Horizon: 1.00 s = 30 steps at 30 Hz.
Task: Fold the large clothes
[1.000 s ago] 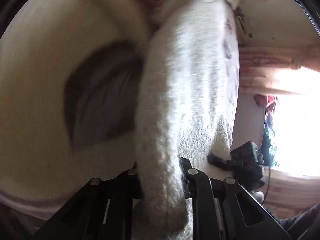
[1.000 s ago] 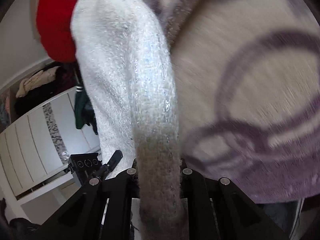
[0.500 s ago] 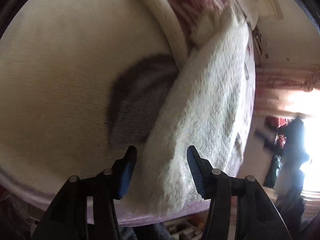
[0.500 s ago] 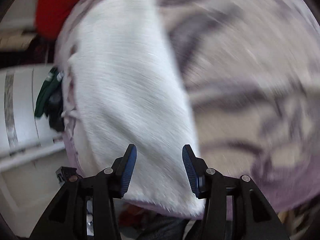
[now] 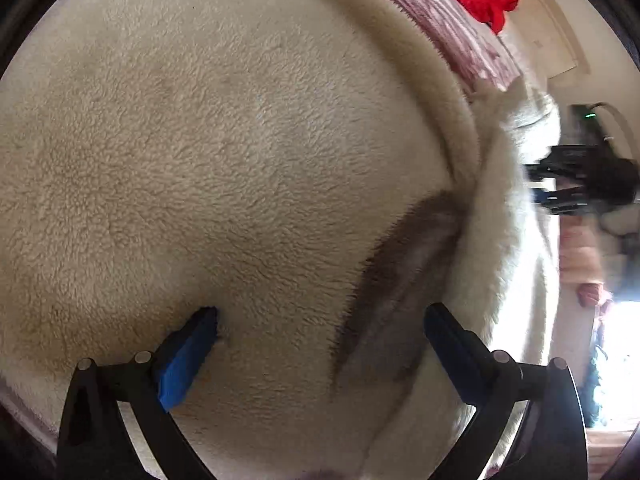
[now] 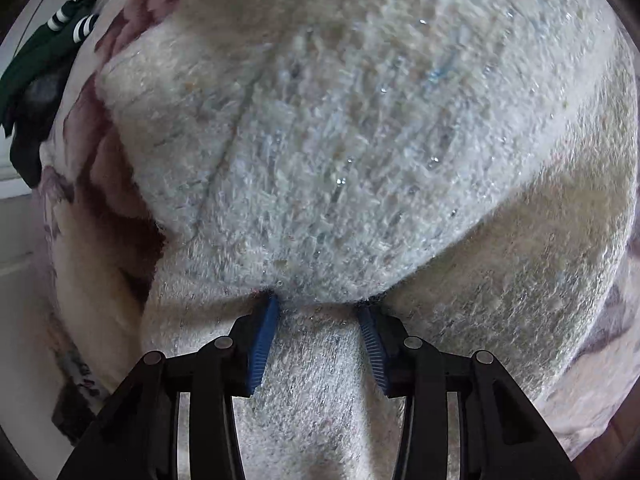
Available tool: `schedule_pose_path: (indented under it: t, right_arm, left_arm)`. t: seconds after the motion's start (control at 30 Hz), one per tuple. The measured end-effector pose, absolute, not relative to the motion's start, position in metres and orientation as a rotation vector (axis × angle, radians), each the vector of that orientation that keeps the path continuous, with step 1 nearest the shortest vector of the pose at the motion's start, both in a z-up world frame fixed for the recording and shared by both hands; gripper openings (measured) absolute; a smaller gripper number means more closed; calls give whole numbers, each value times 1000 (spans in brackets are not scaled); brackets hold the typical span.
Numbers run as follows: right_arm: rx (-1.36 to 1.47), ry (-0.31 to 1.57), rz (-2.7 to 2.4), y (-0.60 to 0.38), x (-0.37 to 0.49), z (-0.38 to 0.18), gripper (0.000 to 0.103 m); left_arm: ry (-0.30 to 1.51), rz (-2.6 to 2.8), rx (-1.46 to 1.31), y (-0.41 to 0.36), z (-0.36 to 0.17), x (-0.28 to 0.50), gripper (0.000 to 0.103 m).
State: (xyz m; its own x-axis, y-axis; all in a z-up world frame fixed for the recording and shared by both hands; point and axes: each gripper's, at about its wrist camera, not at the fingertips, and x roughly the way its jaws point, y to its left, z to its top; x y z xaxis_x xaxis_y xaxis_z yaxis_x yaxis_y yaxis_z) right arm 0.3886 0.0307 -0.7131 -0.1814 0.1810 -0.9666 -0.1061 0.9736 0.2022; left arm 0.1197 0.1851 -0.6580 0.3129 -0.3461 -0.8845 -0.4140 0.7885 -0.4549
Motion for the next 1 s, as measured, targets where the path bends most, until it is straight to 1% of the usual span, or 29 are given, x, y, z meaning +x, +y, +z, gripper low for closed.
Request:
schedule_pose_path:
  t: [0.07, 0.17, 0.2, 0.27, 0.33, 0.4, 0.47, 0.57, 0.6, 0.63, 0.7, 0.73, 0.77, 0.8, 0.9, 0.97, 1.0]
  right_arm:
    - [3, 1726, 269, 35, 385, -690, 45]
    - [61, 1704, 293, 24, 386, -644, 45]
    - [93, 1657, 293, 17, 392, -623, 45]
    - [112, 1595, 296, 9, 406, -601, 45]
    - [132, 1559, 281, 11, 436, -595, 45]
    - [126, 1550, 234, 6, 463, -611, 44]
    - [151, 1572, 208, 13, 480, -644, 27]
    - [154, 1656, 194, 14, 487, -703, 27]
    - [161, 1661, 177, 17, 489, -711, 27]
    - [182, 1653, 163, 17, 491, -707, 28]
    - [250, 1621, 170, 8, 489, -684, 29]
    - [271, 1588, 179, -1, 484, -666, 29]
    - [280, 1557, 175, -11, 480, -652, 29]
    - [282, 1518, 157, -25, 474, -635, 29]
    - [320, 1498, 82, -71, 451, -614, 29]
    - [384, 1582, 116, -84, 433, -625, 29]
    - [385, 1642, 127, -82, 425, -640, 29]
  left_arm:
    - [1253, 99, -731, 177, -654, 117, 103]
    - [1310, 101, -739, 192, -649, 129, 103]
    - [1302, 124, -742, 195, -636, 133, 102]
    - [1235, 160, -719, 197, -607, 136, 102]
    - [1174, 129, -706, 198, -576, 164, 102]
    - [1144, 80, -696, 195, -562, 196, 102]
    - [1091, 3, -693, 183, -555, 240, 102]
    - [1114, -63, -635, 154, -561, 303, 102]
    - [1119, -81, -631, 142, -561, 320, 102]
    - [1122, -123, -635, 137, -561, 334, 102]
    - [1128, -156, -617, 126, -558, 355, 89]
    - [1126, -170, -608, 122, -557, 362, 66]
    - [1149, -203, -584, 113, -561, 375, 16]
    - [1193, -223, -561, 102, -564, 378, 0]
    - [1320, -284, -479, 75, -582, 384, 0]
    - [1384, -270, -408, 63, -602, 383, 0]
    - [1389, -257, -387, 60, -611, 381, 0]
